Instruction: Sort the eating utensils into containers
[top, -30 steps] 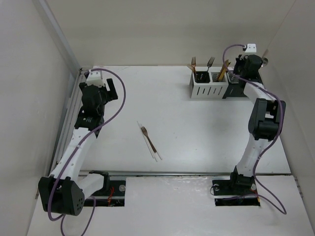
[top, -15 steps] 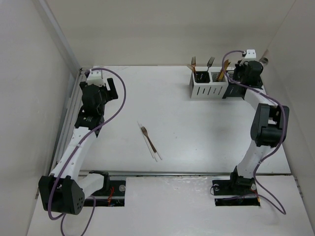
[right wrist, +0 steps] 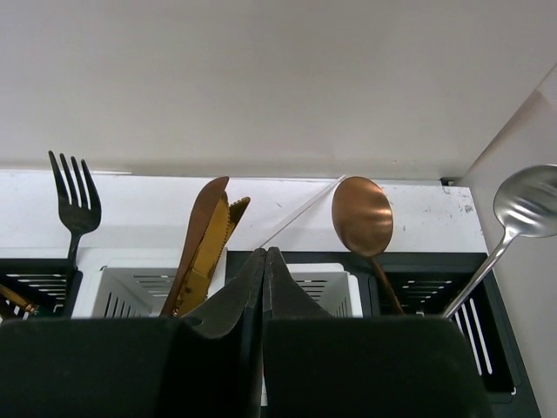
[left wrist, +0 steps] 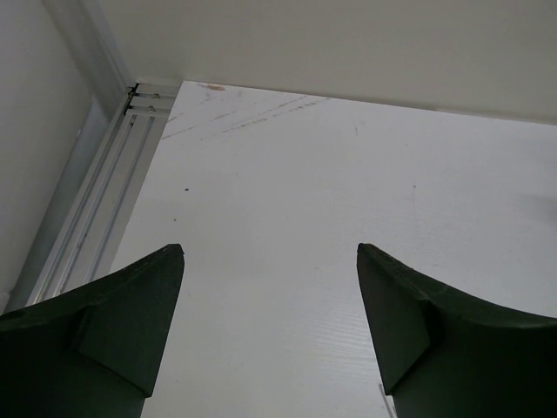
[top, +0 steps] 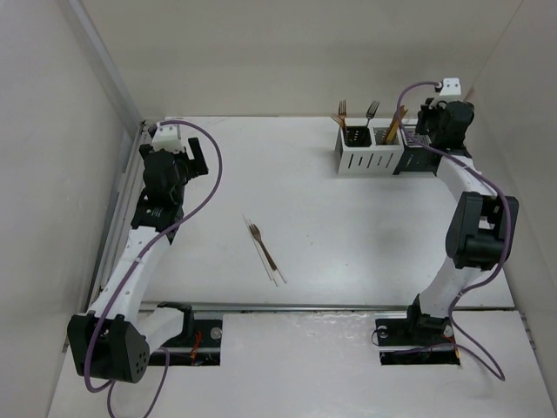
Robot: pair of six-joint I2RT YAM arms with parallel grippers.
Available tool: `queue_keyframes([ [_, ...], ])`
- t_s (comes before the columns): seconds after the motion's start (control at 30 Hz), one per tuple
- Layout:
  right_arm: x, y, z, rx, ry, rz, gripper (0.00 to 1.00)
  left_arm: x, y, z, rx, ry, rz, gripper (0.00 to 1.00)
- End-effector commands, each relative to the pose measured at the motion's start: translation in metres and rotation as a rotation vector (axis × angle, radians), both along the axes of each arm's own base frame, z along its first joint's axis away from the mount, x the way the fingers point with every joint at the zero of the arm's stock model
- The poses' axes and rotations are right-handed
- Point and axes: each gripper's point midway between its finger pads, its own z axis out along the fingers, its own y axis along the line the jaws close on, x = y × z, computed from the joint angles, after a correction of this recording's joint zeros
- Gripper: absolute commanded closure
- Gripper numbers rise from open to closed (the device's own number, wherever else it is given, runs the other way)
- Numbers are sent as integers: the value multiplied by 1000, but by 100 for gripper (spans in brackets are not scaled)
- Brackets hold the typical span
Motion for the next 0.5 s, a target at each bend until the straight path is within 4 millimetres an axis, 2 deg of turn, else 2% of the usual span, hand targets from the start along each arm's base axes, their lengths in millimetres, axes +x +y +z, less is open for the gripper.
queue_keyframes([
  [0.0,-3,-2,62,-11,-145,-3,100,-3,1,36,-15,-107,-2,23],
  [0.17,-8,-1,63,-8,-129,-3,100,-3,1,36,-15,-107,-2,23],
  [0.23,-10,9,70,-6,-133,51,99,-3,1,36,-15,-107,-2,23],
  [0.27,-14,12,68,-1,-109,65,91,-4,1,34,-23,-99,-1,23],
  [0.3,-17,22,74,1,-108,81,83,-6,1,37,-35,-109,0,23],
  [0.33,-20,30,71,5,-85,96,74,-6,1,33,-34,-100,0,23],
  [0.37,-23,56,57,17,-19,142,54,-6,0,33,-44,-101,2,23],
  [0.4,-31,70,61,18,-3,154,46,-6,-2,33,-54,-101,-7,23],
  [0.43,-36,87,56,18,30,171,39,-8,-1,31,-55,-101,-7,23],
  [0.47,-43,126,50,8,64,199,35,-8,-1,31,-55,-101,-7,23],
])
